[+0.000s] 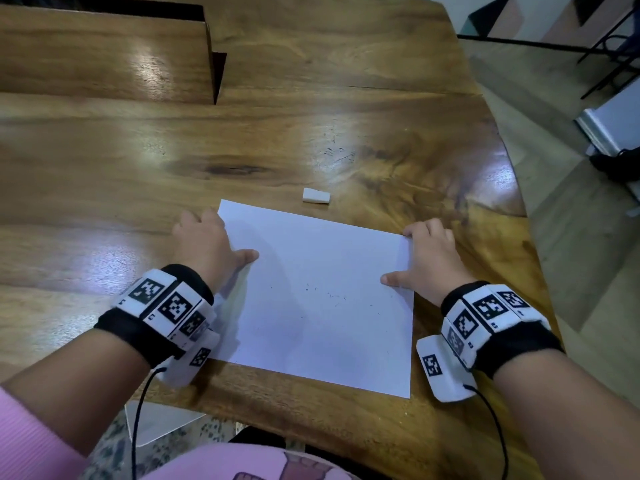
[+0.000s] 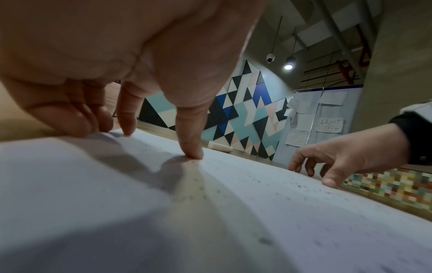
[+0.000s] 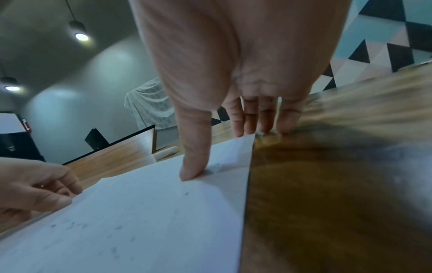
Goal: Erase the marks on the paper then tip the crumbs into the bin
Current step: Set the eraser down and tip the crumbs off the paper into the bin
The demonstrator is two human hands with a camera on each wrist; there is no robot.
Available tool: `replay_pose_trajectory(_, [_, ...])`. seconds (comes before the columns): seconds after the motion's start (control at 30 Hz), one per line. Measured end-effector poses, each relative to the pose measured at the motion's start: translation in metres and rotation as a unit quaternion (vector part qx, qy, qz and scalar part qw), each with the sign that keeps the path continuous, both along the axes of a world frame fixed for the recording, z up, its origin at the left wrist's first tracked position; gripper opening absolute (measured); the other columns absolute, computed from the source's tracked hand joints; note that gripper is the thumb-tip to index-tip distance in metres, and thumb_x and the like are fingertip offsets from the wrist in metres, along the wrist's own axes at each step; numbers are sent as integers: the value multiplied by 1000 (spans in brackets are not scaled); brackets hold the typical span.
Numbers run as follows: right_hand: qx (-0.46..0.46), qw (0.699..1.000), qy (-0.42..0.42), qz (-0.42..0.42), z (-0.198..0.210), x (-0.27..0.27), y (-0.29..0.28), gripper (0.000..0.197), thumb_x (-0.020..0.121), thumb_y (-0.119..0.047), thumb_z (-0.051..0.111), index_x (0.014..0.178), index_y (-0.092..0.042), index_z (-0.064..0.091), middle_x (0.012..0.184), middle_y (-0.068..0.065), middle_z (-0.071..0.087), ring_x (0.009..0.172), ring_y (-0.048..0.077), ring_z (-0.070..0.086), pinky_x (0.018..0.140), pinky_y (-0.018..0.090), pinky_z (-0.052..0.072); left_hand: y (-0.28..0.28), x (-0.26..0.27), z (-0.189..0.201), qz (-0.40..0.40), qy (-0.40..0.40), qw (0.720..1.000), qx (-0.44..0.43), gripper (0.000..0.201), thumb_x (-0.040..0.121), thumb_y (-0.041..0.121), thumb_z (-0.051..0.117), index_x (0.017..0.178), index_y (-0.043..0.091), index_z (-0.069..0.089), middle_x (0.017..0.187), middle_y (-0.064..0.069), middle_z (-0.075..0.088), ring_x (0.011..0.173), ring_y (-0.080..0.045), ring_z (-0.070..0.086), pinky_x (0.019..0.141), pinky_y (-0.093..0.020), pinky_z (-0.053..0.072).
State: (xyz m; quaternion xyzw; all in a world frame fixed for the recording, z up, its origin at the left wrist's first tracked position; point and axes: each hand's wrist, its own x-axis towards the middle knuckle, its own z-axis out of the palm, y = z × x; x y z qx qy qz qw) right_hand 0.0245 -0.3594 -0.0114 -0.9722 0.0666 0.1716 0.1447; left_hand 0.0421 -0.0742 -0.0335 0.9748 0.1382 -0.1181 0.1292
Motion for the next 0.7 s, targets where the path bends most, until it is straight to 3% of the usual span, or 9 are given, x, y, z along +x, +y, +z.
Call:
replay_pose_trajectory(0.1, [8, 1000, 3, 4, 1, 1, 1, 75, 68, -37, 82, 127, -15, 43, 125, 3, 37, 118, 21, 33, 98, 30, 34, -3, -5, 6, 32, -8, 998, -45, 69, 67, 42, 73, 116, 3, 41, 122, -23, 41, 118, -38, 35, 98, -44, 36])
replay_pose_trajectory(0.23, [11, 1000, 21, 8, 1, 5, 1, 68, 69, -35, 81, 122, -16, 44, 119, 2, 40, 115, 20, 35, 94, 29, 35, -4, -6, 11, 22, 2, 999, -33, 78, 66, 41, 74, 121, 0, 36, 124, -25, 39, 118, -39, 35, 99, -44, 35])
replay_pose_trajectory(0.33, [24, 999, 38, 18, 1, 5, 1, 48, 73, -32, 78, 108, -16, 50, 106, -1, 39, 109, 19, 36, 87, 29, 35, 0, -3, 15, 15, 22, 999, -20, 84, 64, 44, 75, 125, 1, 36, 126, -24, 40, 119, -37, 35, 102, -42, 32])
replay_pose_trajectory(0.47, [158, 987, 2, -36, 1, -1, -8, 18, 79, -15, 72, 85, -12, 56, 90, 7, 60, 86, 27, 55, 69, 33, 42, 8, 1, 17, 23, 28, 997, -64, 83, 60, 39, 79, 126, 8, 38, 126, -20, 39, 122, -34, 32, 103, -41, 31])
replay_pose_trajectory(0.6, [263, 962, -8, -77, 1, 0, -21, 19, 82, -6, 68, 74, -17, 54, 80, 8, 64, 75, 25, 60, 68, 37, 49, 21, 9, 18, 21, 11, 990, -138, 72, 57, 31, 82, 117, 12, 46, 118, -15, 47, 120, -28, 37, 101, -41, 38])
replay_pose_trajectory(0.7, [332, 939, 7, -86, 3, 2, -23, 22, 85, 4, 61, 75, -15, 55, 68, 1, 60, 60, 10, 56, 54, 23, 44, 33, 16, 22, -16, 23, 982, -186, 44, 63, 28, 79, 99, 15, 57, 101, -9, 62, 107, -29, 51, 88, -41, 46])
